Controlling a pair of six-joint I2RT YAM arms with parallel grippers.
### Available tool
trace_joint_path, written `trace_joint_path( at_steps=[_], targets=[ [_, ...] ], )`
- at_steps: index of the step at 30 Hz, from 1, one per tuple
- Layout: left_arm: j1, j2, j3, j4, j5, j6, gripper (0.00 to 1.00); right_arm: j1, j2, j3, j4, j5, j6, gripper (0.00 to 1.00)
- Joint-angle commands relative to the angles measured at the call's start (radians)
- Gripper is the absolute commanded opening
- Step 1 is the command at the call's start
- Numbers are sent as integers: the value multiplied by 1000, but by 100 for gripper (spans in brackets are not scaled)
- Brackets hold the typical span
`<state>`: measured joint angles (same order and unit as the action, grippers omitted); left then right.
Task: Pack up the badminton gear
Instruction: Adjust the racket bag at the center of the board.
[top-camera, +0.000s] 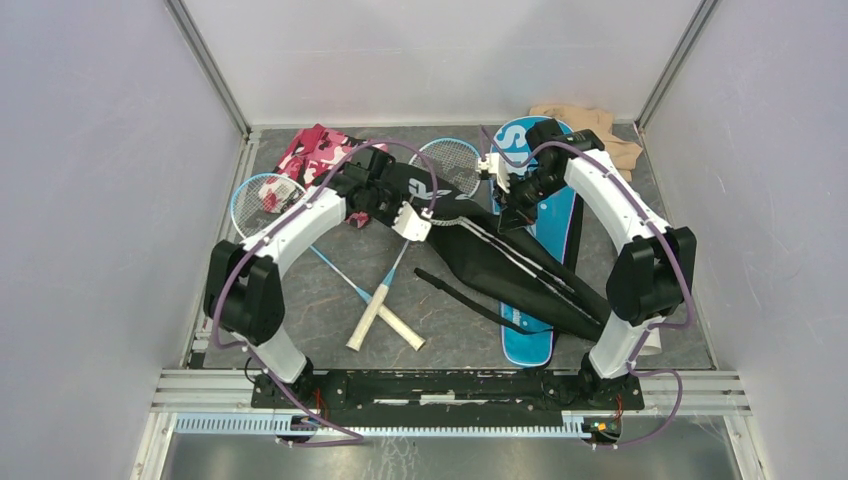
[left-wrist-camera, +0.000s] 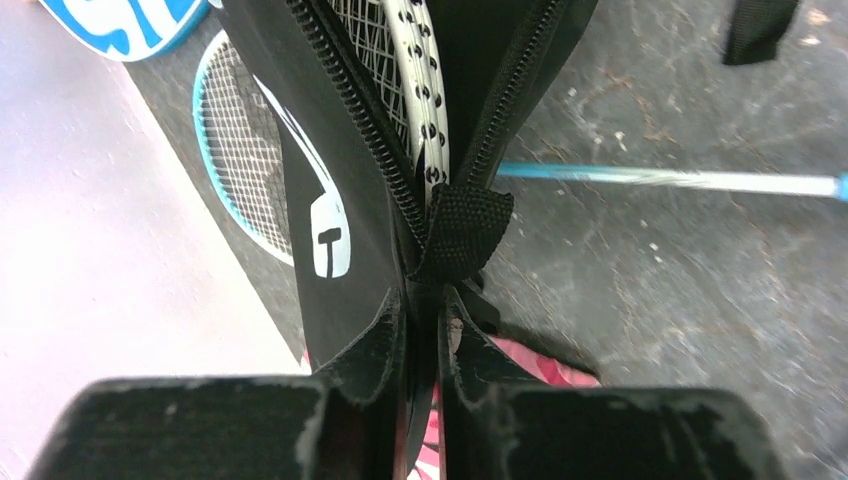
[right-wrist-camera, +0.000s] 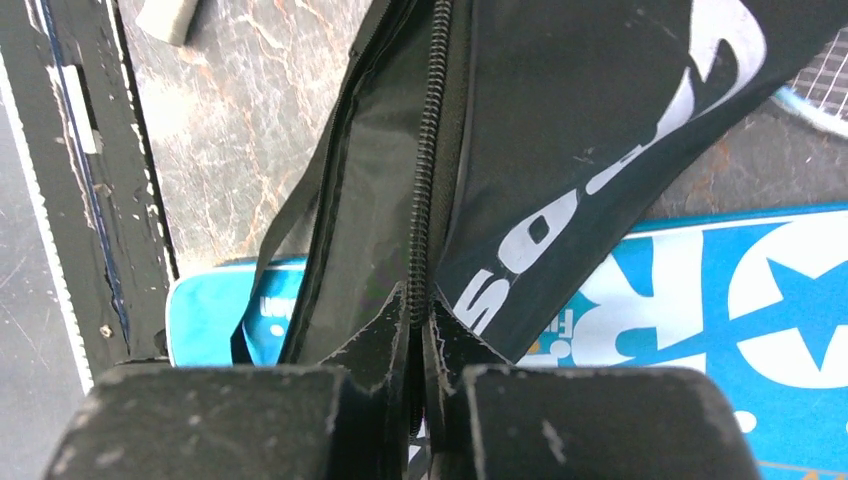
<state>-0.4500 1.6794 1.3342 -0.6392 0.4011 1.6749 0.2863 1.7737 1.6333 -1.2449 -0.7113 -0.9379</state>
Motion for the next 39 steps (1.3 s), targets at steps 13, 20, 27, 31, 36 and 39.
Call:
trace_joint_path(
  at_steps=[13,20,27,31,36,39],
  targets=[
    [250,-170,218,-364,167,-379,2,47,-69,180,328,-19,470,43],
    [274,-270,111,-160,197,-812,2,62,-97,193,445,15,528,56],
    [273,-338,8,-26,359,-1131,2,155,-134,110,590,2,583,61],
    [271,-352,-70,72,430,-1295,2,223,-149,46,674,-8,629,63],
    [261,-403,-167,203,473,-1432,2,306,-163,-33,763,34,692,64],
    [249,-407,-178,208,483,-1467,2,356,-146,-35,768,91,700,64]
  ],
)
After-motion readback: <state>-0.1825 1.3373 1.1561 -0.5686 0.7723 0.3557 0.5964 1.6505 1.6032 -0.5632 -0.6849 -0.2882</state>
